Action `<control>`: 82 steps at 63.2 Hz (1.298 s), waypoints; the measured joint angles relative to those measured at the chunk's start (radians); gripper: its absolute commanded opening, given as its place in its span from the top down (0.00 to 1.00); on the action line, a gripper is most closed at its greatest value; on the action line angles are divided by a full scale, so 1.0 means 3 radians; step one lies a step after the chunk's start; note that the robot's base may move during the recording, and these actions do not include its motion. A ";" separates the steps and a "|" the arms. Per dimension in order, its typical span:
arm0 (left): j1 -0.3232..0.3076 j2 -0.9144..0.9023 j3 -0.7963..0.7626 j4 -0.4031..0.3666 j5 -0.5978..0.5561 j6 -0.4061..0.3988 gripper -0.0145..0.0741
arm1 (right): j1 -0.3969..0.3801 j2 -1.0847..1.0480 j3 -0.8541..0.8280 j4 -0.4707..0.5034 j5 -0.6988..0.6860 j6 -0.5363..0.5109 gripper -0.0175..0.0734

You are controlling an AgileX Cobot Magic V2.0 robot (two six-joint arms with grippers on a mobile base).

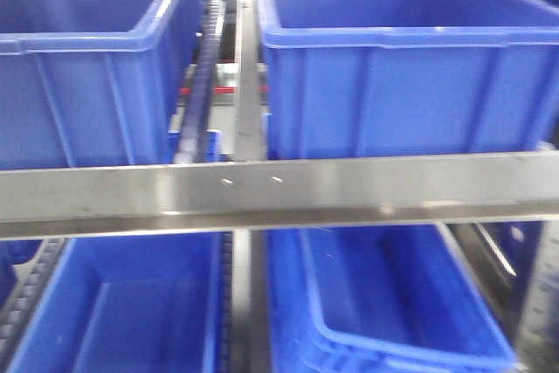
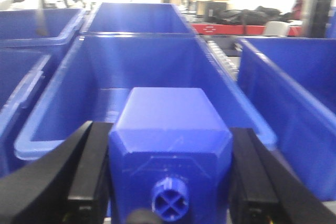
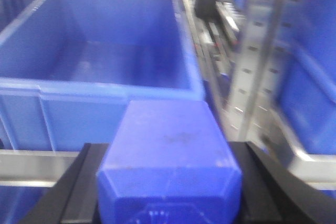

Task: Pick and sort blue part to right shelf
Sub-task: 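Position the base facing the rack of blue bins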

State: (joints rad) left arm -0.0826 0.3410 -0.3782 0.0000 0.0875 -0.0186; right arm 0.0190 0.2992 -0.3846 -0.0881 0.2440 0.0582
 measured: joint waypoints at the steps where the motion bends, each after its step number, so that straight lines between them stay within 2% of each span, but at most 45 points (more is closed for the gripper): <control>1: 0.0000 0.0000 0.0000 0.0000 0.0000 0.0000 0.40 | 0.0000 0.0000 0.0000 0.0000 0.0000 0.0000 0.37; 82: 0.0000 0.0000 0.0000 0.0000 0.0000 0.0000 0.40 | 0.0000 0.0000 0.0000 0.0000 0.0000 0.0000 0.37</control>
State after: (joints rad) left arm -0.0826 0.3410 -0.3782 0.0000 0.0875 -0.0186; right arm 0.0190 0.2992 -0.3846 -0.0881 0.2440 0.0582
